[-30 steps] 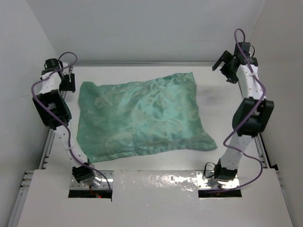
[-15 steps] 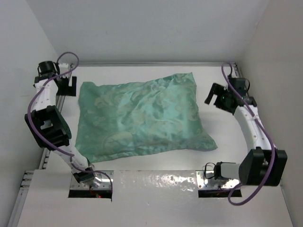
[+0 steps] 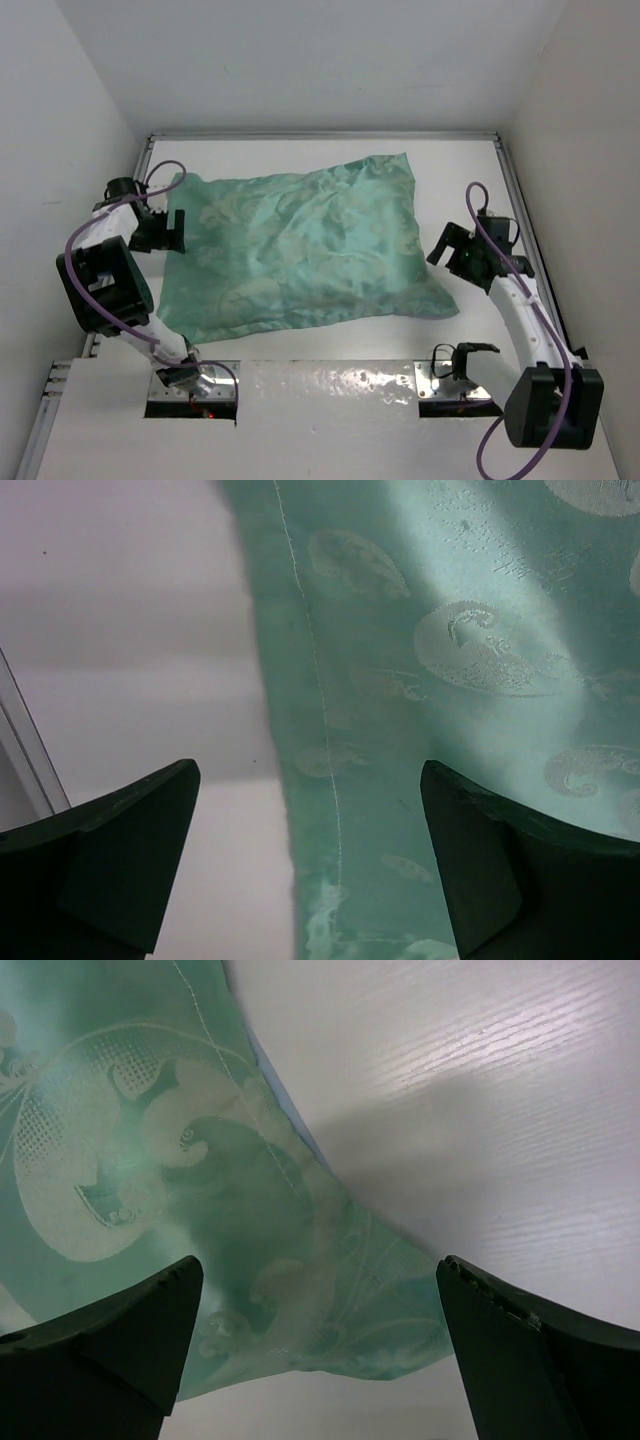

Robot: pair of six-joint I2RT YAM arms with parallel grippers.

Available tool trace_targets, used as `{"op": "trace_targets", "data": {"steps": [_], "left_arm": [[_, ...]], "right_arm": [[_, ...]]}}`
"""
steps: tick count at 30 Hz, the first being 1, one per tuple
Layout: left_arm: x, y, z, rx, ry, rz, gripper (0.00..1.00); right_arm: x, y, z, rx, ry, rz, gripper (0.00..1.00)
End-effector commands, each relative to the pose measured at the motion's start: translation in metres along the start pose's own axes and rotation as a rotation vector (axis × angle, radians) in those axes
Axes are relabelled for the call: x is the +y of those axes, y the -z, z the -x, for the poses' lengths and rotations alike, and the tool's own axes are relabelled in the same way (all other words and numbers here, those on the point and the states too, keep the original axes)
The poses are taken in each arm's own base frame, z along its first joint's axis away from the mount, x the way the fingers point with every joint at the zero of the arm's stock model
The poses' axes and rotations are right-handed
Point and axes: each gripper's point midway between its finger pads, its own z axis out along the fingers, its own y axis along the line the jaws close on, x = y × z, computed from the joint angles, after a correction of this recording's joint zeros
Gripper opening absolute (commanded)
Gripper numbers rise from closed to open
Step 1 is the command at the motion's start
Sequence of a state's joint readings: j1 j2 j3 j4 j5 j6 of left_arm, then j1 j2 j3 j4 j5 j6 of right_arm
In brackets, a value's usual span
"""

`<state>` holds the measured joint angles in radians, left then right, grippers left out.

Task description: Put the pillow into the pillowcase

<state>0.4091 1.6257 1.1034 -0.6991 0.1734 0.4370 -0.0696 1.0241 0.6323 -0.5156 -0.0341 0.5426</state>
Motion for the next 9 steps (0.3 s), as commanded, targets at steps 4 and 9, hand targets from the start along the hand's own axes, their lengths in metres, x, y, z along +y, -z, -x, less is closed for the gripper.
{"op": "trace_targets", "data": {"steps": [4,9], "left_arm": [[-0.004,0.002,0.019,-0.099,0.012,-0.02,0.91],[-0.008,-0.001,0.017,-0.097,0.022,-0.038,0.91]], "right_arm": [[0.01,0.006,0.011,-0.108,-0.043,0.067,0.99],[0.011,0.015,0.022,-0.239,-0.021,0.101,0.99]]}}
